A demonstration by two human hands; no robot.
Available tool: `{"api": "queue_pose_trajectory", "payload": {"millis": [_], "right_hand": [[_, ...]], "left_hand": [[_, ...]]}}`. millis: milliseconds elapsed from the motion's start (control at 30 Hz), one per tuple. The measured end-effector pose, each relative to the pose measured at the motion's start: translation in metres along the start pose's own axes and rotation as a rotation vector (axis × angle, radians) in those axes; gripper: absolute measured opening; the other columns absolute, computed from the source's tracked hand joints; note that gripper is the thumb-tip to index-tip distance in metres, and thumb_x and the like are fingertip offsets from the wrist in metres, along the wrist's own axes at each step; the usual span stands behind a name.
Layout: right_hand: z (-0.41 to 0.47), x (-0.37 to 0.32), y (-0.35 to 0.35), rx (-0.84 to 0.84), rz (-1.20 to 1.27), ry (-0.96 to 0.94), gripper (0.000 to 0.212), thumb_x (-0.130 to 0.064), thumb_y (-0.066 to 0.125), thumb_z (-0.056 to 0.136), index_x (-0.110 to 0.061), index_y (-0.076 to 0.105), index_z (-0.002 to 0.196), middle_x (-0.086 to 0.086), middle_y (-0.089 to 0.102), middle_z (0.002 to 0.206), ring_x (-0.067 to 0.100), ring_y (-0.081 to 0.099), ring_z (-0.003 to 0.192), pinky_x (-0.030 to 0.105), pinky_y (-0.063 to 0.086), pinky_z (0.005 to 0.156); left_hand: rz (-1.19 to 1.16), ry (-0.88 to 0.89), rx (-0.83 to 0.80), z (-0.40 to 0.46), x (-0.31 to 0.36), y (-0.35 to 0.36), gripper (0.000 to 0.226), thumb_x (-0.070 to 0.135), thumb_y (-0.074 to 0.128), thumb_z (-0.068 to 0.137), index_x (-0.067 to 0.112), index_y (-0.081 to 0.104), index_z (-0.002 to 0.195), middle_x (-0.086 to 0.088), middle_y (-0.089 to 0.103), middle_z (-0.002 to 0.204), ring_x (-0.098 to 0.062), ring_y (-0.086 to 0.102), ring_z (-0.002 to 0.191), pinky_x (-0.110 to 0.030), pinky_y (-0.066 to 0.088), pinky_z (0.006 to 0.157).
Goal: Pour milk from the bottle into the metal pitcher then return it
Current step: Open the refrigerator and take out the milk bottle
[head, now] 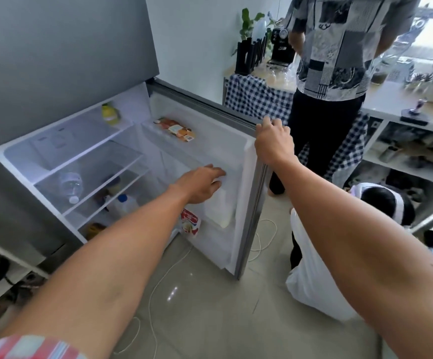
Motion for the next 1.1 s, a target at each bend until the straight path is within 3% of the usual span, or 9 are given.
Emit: {"api": "queue_pose_trajectory", "payload": {"millis": [133, 267, 367, 467, 700, 767, 833, 900, 1100], "right_hand": [[0.021, 0.016, 0.002, -0.019, 0.056, 0.013, 0.035, -0.022, 0.031, 0.109, -0.007, 0.044, 0.138, 0.022, 0.043, 0.140, 0.046, 0.042, 0.125, 0.050, 0.037, 0.101], [0.029, 0.023, 0.007, 0.020, 0.080, 0.022, 0.038, -0.027, 0.028, 0.111, -0.007, 0.043, 0.140, 0.021, 0.041, 0.141, 0.045, 0.041, 0.125, 0.051, 0.035, 0.103], [0.027, 0.023, 0.011, 0.115, 0.086, 0.009, 0.038, -0.033, 0.028, 0.111, -0.008, 0.048, 0.133, 0.019, 0.045, 0.137, 0.041, 0.044, 0.122, 0.050, 0.039, 0.102], [0.026, 0.025, 0.018, 0.230, 0.096, 0.001, 0.038, -0.035, 0.034, 0.109, -0.010, 0.053, 0.130, 0.015, 0.051, 0.131, 0.036, 0.046, 0.118, 0.047, 0.044, 0.098], [0.027, 0.034, 0.036, 0.529, 0.100, -0.073, 0.034, -0.034, 0.045, 0.103, -0.009, 0.065, 0.116, 0.012, 0.059, 0.114, 0.031, 0.056, 0.102, 0.042, 0.042, 0.088], [0.027, 0.035, 0.039, 0.585, 0.084, -0.092, 0.034, -0.034, 0.048, 0.102, -0.010, 0.066, 0.117, 0.012, 0.060, 0.112, 0.030, 0.057, 0.100, 0.041, 0.043, 0.087], [0.028, 0.035, 0.042, 0.628, 0.075, -0.100, 0.033, -0.034, 0.049, 0.102, -0.011, 0.067, 0.117, 0.011, 0.060, 0.110, 0.028, 0.058, 0.098, 0.041, 0.044, 0.085], [0.028, 0.034, 0.044, 0.665, 0.082, -0.097, 0.031, -0.033, 0.051, 0.101, -0.011, 0.069, 0.115, 0.011, 0.060, 0.108, 0.027, 0.058, 0.095, 0.040, 0.044, 0.084], [0.028, 0.033, 0.046, 0.708, 0.105, -0.077, 0.029, -0.032, 0.053, 0.100, -0.011, 0.070, 0.111, 0.011, 0.060, 0.106, 0.026, 0.058, 0.094, 0.040, 0.045, 0.082]], "left_hand": [[0.002, 0.042, -0.010, 0.016, 0.011, 0.004, 0.050, 0.030, 0.044, 0.110, 0.025, 0.039, 0.160, 0.006, 0.036, 0.166, -0.020, 0.022, 0.157, -0.043, 0.028, 0.122], [-0.058, 0.071, 0.068, 0.021, 0.012, 0.008, 0.049, 0.028, 0.049, 0.108, 0.021, 0.044, 0.157, 0.002, 0.041, 0.163, -0.020, 0.030, 0.154, -0.040, 0.033, 0.118], [-0.169, 0.035, 0.339, 0.017, 0.004, 0.012, 0.034, 0.023, 0.055, 0.105, 0.015, 0.063, 0.137, -0.004, 0.061, 0.141, -0.026, 0.059, 0.127, -0.036, 0.047, 0.100], [-0.329, -0.216, 0.497, 0.017, -0.022, 0.034, 0.017, 0.023, 0.058, 0.102, 0.015, 0.070, 0.111, -0.004, 0.065, 0.118, -0.025, 0.067, 0.097, -0.038, 0.055, 0.083], [-0.657, -0.565, 0.118, 0.027, -0.053, 0.123, 0.019, 0.023, 0.054, 0.090, 0.013, 0.070, 0.091, -0.009, 0.075, 0.091, -0.033, 0.073, 0.091, -0.041, 0.060, 0.083], [-0.753, -0.621, 0.098, 0.031, -0.055, 0.143, 0.031, 0.031, 0.065, 0.090, 0.012, 0.067, 0.114, -0.009, 0.071, 0.110, -0.033, 0.070, 0.106, -0.040, 0.057, 0.092], [-0.874, -0.644, 0.142, 0.037, -0.052, 0.151, 0.077, 0.039, 0.082, 0.082, 0.014, 0.048, 0.146, -0.004, 0.054, 0.136, -0.024, 0.058, 0.122, -0.037, 0.049, 0.105], [-0.947, -0.601, 0.199, 0.045, -0.047, 0.153, 0.111, 0.045, 0.093, 0.070, 0.023, 0.029, 0.159, 0.005, 0.040, 0.145, -0.014, 0.047, 0.128, -0.032, 0.042, 0.109], [-0.959, -0.592, 0.402, 0.069, -0.028, 0.148, 0.108, 0.045, 0.095, 0.063, 0.025, 0.035, 0.151, 0.005, 0.049, 0.143, -0.012, 0.051, 0.125, -0.024, 0.041, 0.101]]}}
Point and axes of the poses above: each hand's wrist, its own z-axis towards the middle knuckle, its own y-axis out of the palm, x = y × z, the point moved 3 cm from there along z, towards the middle knuckle
